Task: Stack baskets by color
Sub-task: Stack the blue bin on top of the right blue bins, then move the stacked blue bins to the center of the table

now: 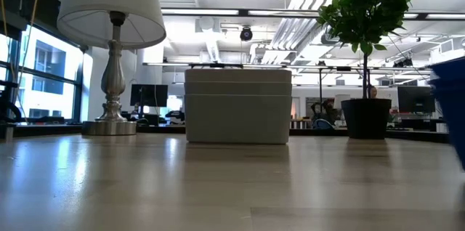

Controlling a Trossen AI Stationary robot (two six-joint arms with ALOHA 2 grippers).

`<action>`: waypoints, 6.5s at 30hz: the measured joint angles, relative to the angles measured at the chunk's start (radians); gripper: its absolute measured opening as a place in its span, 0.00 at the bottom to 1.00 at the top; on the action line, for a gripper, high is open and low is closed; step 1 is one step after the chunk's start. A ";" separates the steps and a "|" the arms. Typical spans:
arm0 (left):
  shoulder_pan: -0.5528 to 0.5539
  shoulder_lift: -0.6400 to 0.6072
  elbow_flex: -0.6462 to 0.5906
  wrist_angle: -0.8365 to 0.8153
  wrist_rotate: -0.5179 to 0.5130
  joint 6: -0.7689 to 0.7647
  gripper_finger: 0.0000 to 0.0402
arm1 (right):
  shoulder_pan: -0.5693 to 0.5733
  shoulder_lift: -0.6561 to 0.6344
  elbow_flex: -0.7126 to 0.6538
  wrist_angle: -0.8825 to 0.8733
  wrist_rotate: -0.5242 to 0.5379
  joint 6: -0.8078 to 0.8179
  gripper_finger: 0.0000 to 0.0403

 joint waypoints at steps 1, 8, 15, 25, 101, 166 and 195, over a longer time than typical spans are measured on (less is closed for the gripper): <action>0.000 0.000 0.000 0.000 0.000 0.000 0.34 | 0.000 0.000 0.000 0.003 -0.012 0.000 0.00; 0.000 0.000 0.000 0.000 0.000 0.000 0.34 | -0.007 0.000 0.000 0.002 -0.019 -0.002 0.03; 0.000 0.000 0.000 0.000 0.000 0.000 0.34 | -0.007 0.000 0.000 -0.014 -0.009 -0.003 0.19; 0.000 0.000 0.000 0.000 0.000 -0.005 0.34 | -0.006 -0.026 0.000 -0.054 -0.057 -0.002 0.28; 0.000 -0.249 0.000 -0.181 -0.053 -0.132 0.34 | -0.535 0.177 0.000 0.637 0.120 -0.925 0.28; 0.000 -0.248 0.000 -0.177 -0.050 -0.291 0.34 | -0.257 0.191 0.000 0.209 0.103 -0.424 0.28; 0.000 -0.248 0.000 -0.179 -0.049 -0.262 0.34 | -0.516 0.212 0.000 0.350 0.182 -0.753 0.28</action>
